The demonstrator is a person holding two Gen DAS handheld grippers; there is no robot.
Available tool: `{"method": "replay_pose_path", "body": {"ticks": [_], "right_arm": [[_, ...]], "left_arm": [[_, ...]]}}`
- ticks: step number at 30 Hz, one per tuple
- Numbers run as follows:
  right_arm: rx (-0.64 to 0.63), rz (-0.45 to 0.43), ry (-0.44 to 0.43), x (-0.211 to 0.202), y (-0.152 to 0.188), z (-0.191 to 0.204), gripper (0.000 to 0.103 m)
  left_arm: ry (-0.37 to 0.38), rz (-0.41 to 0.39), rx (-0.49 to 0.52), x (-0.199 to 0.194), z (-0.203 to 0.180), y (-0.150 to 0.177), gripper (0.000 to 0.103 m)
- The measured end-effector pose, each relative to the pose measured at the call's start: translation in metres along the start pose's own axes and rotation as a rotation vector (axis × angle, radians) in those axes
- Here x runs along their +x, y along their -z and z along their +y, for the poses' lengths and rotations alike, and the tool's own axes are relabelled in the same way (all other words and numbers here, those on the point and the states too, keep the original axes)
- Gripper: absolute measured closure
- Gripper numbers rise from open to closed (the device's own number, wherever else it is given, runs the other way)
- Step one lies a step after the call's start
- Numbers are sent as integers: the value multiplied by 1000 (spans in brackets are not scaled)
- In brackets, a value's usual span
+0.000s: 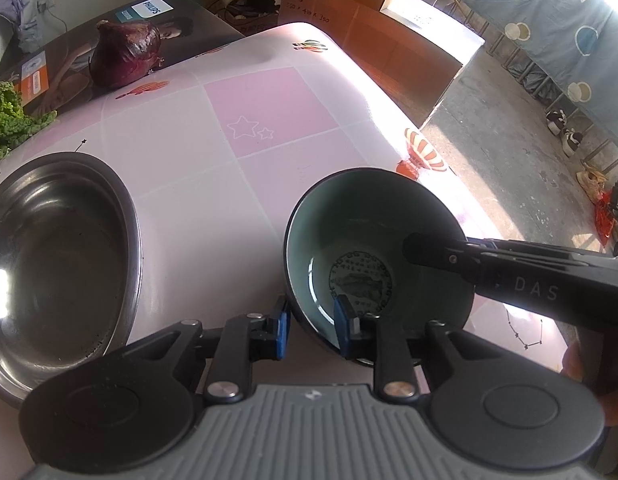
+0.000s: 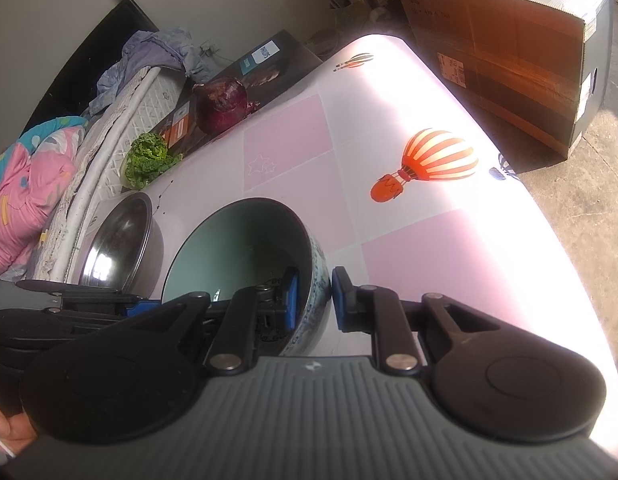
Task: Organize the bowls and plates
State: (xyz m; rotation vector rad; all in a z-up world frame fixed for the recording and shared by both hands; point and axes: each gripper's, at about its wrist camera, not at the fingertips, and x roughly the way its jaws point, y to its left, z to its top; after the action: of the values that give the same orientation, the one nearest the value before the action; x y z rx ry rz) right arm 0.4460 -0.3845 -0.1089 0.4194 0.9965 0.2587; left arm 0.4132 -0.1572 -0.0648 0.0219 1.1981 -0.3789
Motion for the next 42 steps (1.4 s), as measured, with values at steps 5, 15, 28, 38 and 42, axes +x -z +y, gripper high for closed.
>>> {"method": "replay_pose_path", "body": {"ticks": [5, 15, 28, 38, 42], "right_arm": [[-12, -3, 12, 0, 0, 5, 86], [-15, -13, 11, -4, -4, 8, 86], [-21, -47, -10, -18, -18, 19, 86], [-63, -70, -48, -20, -33, 51, 86], [-91, -69, -66, -15, -38, 71, 86]], "left_arm": [[-3, 0, 2, -2, -1, 2, 79], [-1, -16, -2, -10, -1, 2, 79], [10, -54, -26, -31, 4, 0, 79], [-11, -100, -69, -59, 26, 2, 79], [-21, -121, -103, -71, 44, 3, 79]]}}
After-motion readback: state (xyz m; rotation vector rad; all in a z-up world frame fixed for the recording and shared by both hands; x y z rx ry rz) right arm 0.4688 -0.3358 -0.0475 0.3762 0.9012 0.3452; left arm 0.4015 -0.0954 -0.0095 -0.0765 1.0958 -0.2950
